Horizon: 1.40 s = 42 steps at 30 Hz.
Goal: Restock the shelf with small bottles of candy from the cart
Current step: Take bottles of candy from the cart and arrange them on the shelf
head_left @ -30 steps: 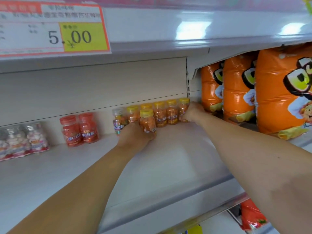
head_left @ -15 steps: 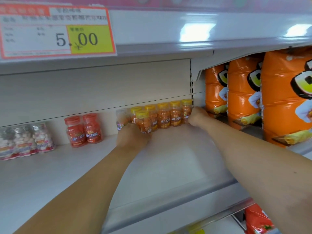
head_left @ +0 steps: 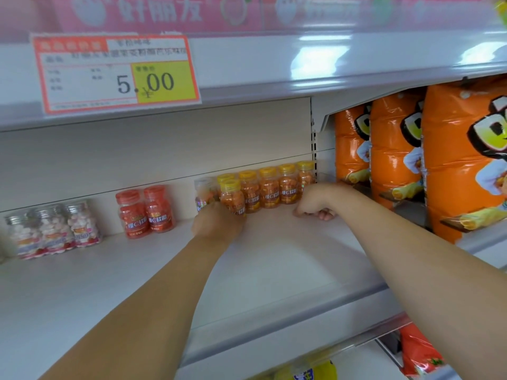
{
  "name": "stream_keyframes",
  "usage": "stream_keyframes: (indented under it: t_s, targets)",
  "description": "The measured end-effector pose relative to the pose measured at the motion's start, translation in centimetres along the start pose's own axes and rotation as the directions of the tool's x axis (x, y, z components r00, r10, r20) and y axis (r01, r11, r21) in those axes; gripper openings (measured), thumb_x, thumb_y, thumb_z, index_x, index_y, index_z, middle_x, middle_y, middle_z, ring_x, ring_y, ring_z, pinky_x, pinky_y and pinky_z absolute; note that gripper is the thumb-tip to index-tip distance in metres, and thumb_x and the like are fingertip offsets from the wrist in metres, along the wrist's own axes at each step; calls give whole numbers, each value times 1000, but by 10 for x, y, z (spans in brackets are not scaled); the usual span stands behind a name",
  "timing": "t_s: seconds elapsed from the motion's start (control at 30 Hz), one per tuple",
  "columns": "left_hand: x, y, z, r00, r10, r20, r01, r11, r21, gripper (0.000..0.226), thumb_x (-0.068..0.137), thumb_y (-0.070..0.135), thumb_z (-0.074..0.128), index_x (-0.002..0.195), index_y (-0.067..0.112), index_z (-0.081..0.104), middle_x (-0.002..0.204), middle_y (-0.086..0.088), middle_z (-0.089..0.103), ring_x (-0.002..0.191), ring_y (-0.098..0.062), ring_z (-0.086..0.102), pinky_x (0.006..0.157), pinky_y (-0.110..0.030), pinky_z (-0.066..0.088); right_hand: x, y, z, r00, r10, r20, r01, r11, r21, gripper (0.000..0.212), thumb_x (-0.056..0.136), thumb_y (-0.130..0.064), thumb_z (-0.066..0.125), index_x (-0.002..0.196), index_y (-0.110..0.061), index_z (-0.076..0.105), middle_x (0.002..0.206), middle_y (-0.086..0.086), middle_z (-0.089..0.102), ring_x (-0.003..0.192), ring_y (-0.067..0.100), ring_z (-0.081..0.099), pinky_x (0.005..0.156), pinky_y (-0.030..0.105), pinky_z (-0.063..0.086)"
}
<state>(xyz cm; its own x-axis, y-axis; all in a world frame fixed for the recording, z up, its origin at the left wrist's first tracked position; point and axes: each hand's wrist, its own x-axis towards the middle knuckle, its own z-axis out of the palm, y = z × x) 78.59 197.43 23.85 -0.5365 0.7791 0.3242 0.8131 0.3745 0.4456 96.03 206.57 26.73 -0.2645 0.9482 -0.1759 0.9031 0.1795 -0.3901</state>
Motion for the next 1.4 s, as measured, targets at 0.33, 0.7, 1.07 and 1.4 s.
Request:
stream_keyframes:
  t_s: [0.33, 0.7, 1.07, 1.4]
  targets:
    - [-15, 5, -15, 991, 46, 125, -66, 985, 161, 35, 91, 23, 45, 122, 8, 53, 118, -14, 60, 110, -31, 57, 80, -30, 41, -36, -3, 6, 996, -79, -41, 79, 997, 1, 25, 92, -25, 53, 107, -6, 53, 99, 14, 60, 84, 26, 63, 73, 31, 56]
    - [-191, 10, -81, 878, 436, -199, -475, 844, -248, 30, 93, 27, 51, 71, 7, 56, 63, -9, 57, 62, -22, 51, 59, -33, 35, -202, 31, 16, 817, -428, -386, 511, 848, 142, 40, 91, -38, 58, 66, -8, 52, 61, 8, 44, 52, 16, 42, 52, 27, 29]
    - [-425, -79, 57, 811, 284, 511, -68, 914, -400, 27, 92, 29, 57, 67, 20, 53, 68, 6, 58, 62, -1, 54, 61, -20, 43, -296, 151, 135, 938, -226, 261, 200, 972, 121, 30, 95, -35, 54, 96, -6, 60, 74, 2, 61, 60, 15, 61, 41, 12, 41]
    - [-520, -102, 142, 519, 231, 823, -45, 969, -244, 48, 84, 48, 63, 121, 19, 55, 117, 2, 58, 101, -13, 55, 79, -25, 42, -350, 238, 307, 849, -2, 528, 45, 997, -69, 60, 90, -31, 62, 142, -20, 35, 121, 8, 54, 88, 17, 51, 60, 21, 38]
